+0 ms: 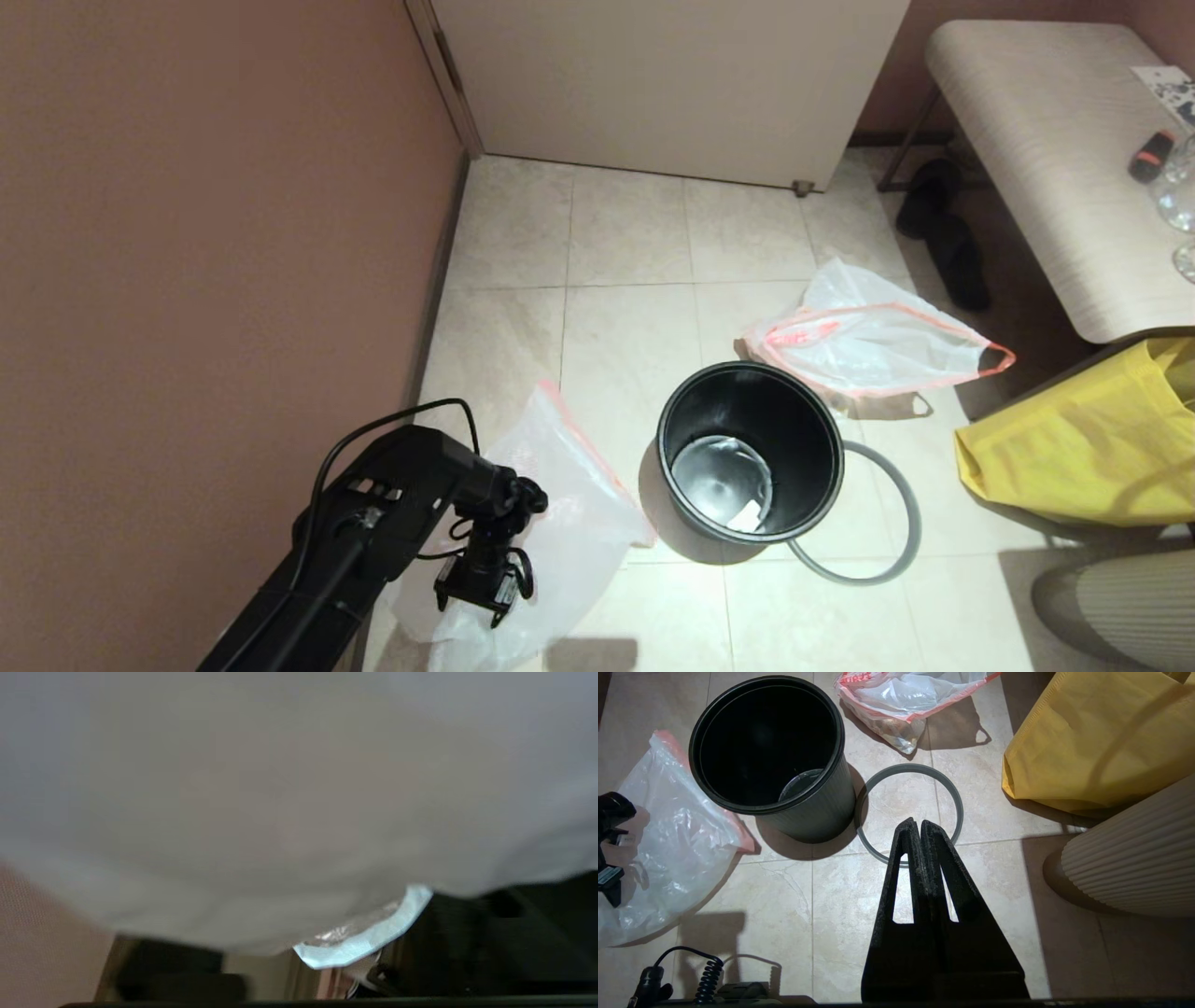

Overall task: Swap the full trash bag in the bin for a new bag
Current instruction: Put the new garbage bag on the trash can

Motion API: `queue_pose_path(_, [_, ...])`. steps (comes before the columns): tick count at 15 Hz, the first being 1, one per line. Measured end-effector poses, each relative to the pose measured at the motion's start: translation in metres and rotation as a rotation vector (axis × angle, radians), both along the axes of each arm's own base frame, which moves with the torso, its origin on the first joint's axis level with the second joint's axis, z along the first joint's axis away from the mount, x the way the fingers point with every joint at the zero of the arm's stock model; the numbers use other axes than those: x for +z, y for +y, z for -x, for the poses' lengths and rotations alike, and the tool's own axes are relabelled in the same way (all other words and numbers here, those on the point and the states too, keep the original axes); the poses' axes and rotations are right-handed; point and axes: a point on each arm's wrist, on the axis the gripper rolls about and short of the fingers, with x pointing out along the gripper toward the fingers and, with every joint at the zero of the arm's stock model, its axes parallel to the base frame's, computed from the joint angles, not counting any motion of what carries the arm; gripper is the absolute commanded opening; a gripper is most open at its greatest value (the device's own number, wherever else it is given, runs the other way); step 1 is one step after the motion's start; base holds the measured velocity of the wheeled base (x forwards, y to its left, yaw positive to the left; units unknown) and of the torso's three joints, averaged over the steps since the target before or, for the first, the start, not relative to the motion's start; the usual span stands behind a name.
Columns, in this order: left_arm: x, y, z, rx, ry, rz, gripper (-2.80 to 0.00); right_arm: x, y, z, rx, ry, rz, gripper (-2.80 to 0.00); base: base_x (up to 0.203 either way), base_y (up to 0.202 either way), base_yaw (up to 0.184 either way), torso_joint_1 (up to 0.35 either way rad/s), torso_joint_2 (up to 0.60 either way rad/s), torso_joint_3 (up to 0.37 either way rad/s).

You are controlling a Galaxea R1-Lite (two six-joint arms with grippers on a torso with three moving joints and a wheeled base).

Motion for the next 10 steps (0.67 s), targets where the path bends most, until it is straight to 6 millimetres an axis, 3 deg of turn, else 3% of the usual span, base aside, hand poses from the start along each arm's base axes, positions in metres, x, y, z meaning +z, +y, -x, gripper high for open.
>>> queue_pose_path(10, [-0.0094,0.0033,0.0079,-0.024,0.080,-0.024,-2.80,0.0000,0.0000,0.0000,0.000,0.000,0.000,-2.80,0.000,0.000,0.000,0.000,0.00,0.000])
